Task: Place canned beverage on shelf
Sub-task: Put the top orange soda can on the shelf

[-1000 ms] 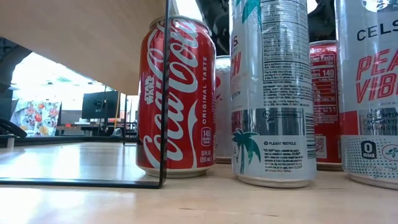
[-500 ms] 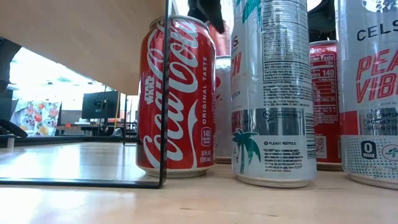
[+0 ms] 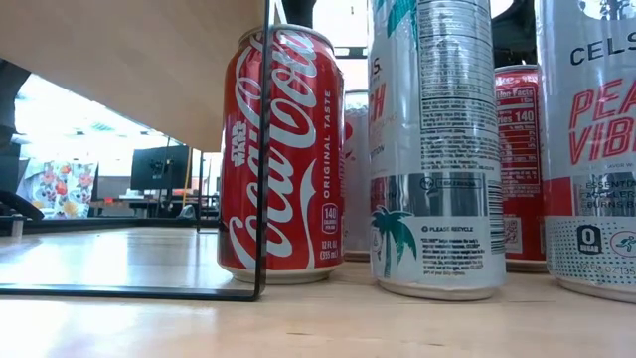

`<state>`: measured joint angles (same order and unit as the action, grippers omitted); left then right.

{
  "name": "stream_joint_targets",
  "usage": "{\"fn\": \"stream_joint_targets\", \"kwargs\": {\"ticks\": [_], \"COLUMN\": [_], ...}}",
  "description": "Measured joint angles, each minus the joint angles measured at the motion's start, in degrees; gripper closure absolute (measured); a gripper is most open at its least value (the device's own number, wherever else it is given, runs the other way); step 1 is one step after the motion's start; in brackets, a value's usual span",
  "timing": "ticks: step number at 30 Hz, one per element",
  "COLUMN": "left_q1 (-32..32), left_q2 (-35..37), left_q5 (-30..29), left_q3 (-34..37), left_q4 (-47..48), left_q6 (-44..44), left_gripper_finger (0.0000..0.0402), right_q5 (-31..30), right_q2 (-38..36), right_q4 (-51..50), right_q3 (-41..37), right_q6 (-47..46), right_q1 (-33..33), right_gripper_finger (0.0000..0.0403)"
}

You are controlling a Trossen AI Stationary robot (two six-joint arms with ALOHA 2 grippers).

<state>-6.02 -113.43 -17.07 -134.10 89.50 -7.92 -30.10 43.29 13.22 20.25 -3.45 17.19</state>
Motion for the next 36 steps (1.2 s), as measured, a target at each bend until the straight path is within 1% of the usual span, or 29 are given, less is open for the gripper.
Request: {"fn": "stream_joint_targets", "kwargs": {"ticks": [3,7,12,17,20,23,26,29,33,36], "left_q1": [-0.03,-0.30,-0.72,-1.48,-2.37,-3.85,-5.88,-7.77,-9.97,-10.22], "left_q2": [1.22,4.74,11.79,19.73,23.86,27.13,29.22,29.49,29.71,29.37], "left_q5": [-0.55,-1.83,-3.16,-2.81,-2.48,-0.99,2.05,3.80,4.51,4.32], "left_q3": [0.38,4.31,15.20,27.18,32.88,36.95,39.49,40.76,41.55,41.62], "left_q4": [0.59,0.30,-0.88,-6.92,-7.83,-9.23,-9.84,-10.44,-11.38,-12.64], "left_q6": [0.05,0.13,-2.09,-4.06,-4.82,-5.86,-6.08,-5.41,-4.76,-4.38], "left_gripper_finger": [0.0104,0.0104,0.0104,0.0104,0.0104,0.0104,0.0104,0.0100,0.0081,0.0056], "right_q5": [0.10,-0.14,-1.19,-1.25,-1.26,-1.36,-1.39,-1.39,-1.39,-1.38], "right_q2": [0.19,0.22,0.22,0.22,0.24,0.26,0.29,0.33,0.40,0.69], "right_q4": [-0.22,-0.39,0.13,1.65,1.78,2.01,2.51,2.61,2.61,2.60], "right_q3": [0.00,0.00,0.00,0.00,0.00,0.00,0.01,0.00,0.00,0.00], "right_q6": [-0.74,-0.84,-0.84,-0.88,-0.89,-0.89,-0.86,-0.88,-0.89,-0.89], "right_q1": [0.49,1.78,2.36,2.36,2.36,2.36,2.36,2.36,2.36,2.36], "right_gripper_finger": [0.0085,0.0085,0.0085,0.0085,0.0085,0.0085,0.0085,0.0085,0.0085,0.0085]}}
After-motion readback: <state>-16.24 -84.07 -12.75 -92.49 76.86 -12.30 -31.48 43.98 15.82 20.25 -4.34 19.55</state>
